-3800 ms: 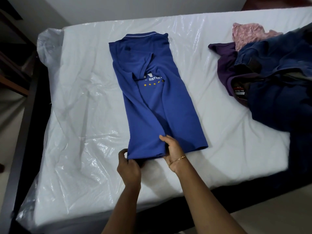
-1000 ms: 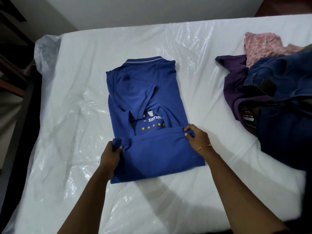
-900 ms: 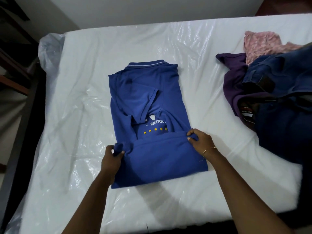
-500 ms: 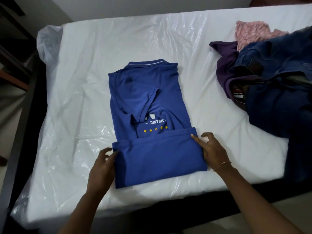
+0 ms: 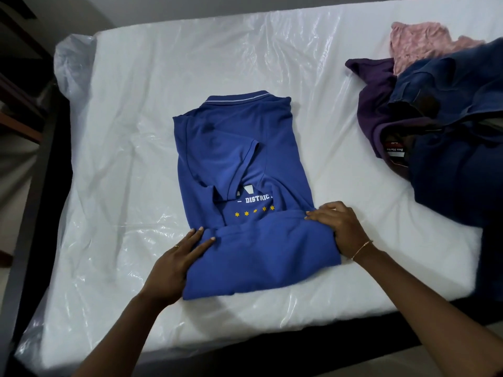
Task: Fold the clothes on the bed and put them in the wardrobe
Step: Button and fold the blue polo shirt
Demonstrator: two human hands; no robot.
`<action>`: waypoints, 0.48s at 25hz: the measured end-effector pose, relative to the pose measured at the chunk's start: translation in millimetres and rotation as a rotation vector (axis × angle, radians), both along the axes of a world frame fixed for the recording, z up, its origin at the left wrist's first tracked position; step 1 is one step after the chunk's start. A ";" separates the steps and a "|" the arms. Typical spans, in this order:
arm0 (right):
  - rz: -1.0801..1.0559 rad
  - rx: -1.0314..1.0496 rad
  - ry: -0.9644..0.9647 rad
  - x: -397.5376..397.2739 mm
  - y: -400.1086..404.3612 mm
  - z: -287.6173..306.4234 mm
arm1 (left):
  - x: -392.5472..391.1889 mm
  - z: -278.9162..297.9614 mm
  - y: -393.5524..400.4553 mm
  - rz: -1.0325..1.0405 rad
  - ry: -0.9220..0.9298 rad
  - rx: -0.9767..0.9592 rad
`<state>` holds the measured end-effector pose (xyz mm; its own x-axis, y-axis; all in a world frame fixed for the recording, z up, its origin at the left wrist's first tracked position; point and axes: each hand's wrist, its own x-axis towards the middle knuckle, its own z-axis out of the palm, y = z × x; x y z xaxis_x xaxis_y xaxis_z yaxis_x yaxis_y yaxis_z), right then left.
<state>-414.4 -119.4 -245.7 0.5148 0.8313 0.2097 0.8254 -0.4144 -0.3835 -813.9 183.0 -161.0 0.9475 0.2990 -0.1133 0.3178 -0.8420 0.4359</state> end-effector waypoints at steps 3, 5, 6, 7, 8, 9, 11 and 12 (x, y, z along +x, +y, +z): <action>-0.264 -0.099 0.558 28.4 38.1 23.2 | 19.7 13.5 30.2 0.422 -0.001 -0.359; -0.333 -0.132 0.635 44.2 68.9 21.2 | 61.3 29.5 54.3 0.767 -0.006 -0.682; -0.344 -0.173 0.603 46.0 81.7 19.7 | 79.6 36.3 63.1 0.843 0.032 -0.744; -0.362 -0.223 0.571 46.6 93.5 16.8 | 95.0 43.4 67.5 0.885 0.084 -0.734; -0.394 -0.290 0.490 44.2 103.2 15.7 | 106.1 44.6 69.9 0.924 0.111 -0.670; -0.424 -0.321 0.429 40.2 106.2 15.6 | 109.6 43.2 67.8 0.945 0.138 -0.564; -0.404 -0.301 0.319 36.8 102.0 14.1 | 106.5 33.3 59.4 0.917 0.189 -0.281; -0.386 -0.265 0.266 38.5 96.0 14.0 | 102.5 26.5 55.2 0.915 0.171 -0.203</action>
<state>-375.9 -23.4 -231.8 0.7999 0.5781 -0.1609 0.4827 -0.7792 -0.3999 -711.5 238.2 -134.5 0.3217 0.8758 -0.3600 0.8891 -0.1486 0.4328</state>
